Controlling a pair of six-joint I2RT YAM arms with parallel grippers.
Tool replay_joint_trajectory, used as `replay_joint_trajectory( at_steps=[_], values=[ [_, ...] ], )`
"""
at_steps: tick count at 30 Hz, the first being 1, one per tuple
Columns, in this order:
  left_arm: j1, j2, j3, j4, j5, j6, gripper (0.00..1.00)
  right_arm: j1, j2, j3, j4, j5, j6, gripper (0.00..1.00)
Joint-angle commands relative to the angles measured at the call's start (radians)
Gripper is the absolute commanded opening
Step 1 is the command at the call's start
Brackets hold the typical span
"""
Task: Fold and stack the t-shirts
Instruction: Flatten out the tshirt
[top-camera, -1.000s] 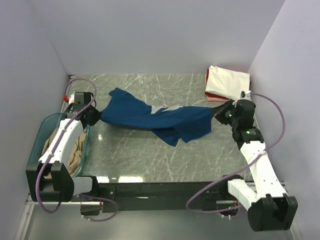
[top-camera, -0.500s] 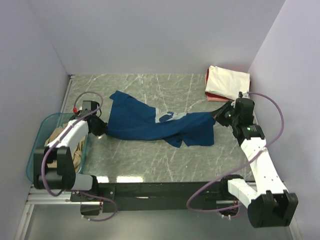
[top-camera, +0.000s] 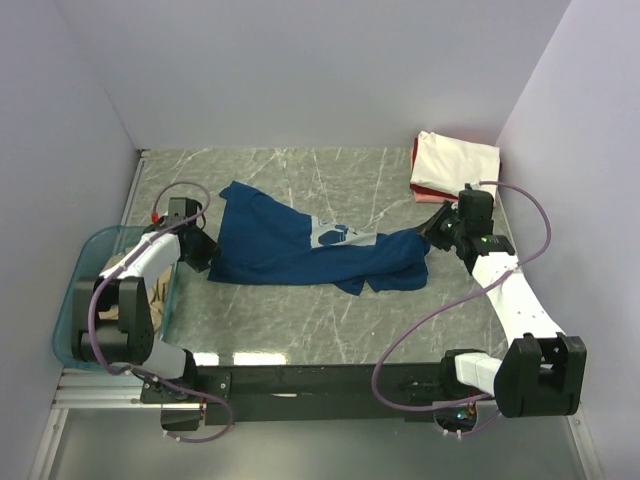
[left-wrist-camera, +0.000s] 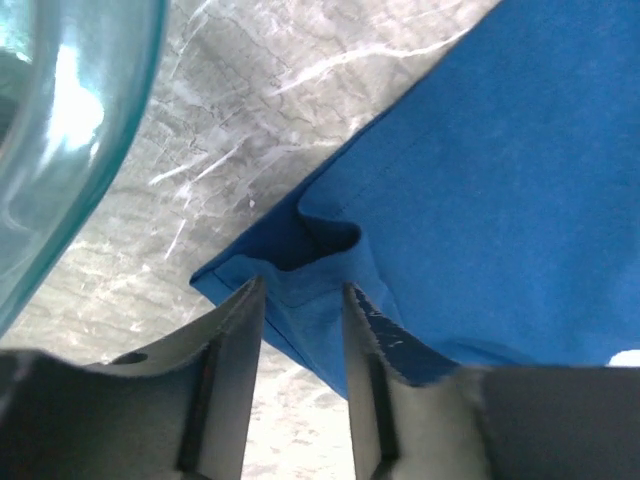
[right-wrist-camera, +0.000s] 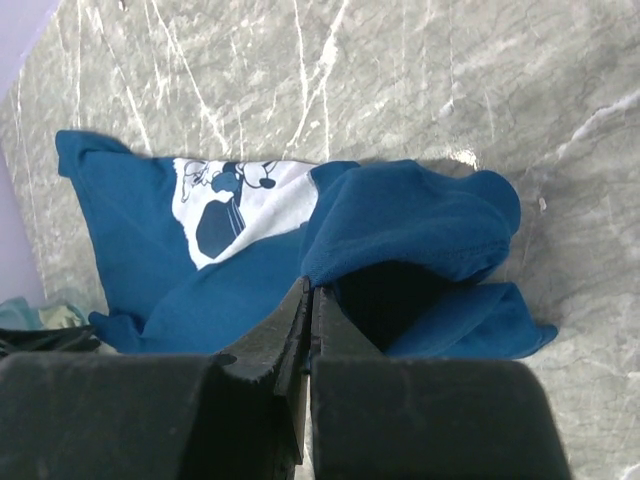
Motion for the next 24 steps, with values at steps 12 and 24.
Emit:
replay_joint_trajectory(
  at_steps=[12,24],
  values=[
    [-0.006,-0.311,-0.125,-0.052,-0.129,-0.109,0.32,-0.008,-0.024,-0.008,0.062,0.009,-0.027,0.00],
    [-0.035,-0.130,-0.123,0.021,-0.111,-0.154,0.28,-0.006,-0.010,-0.031,0.091,-0.025,-0.020,0.00]
  ],
)
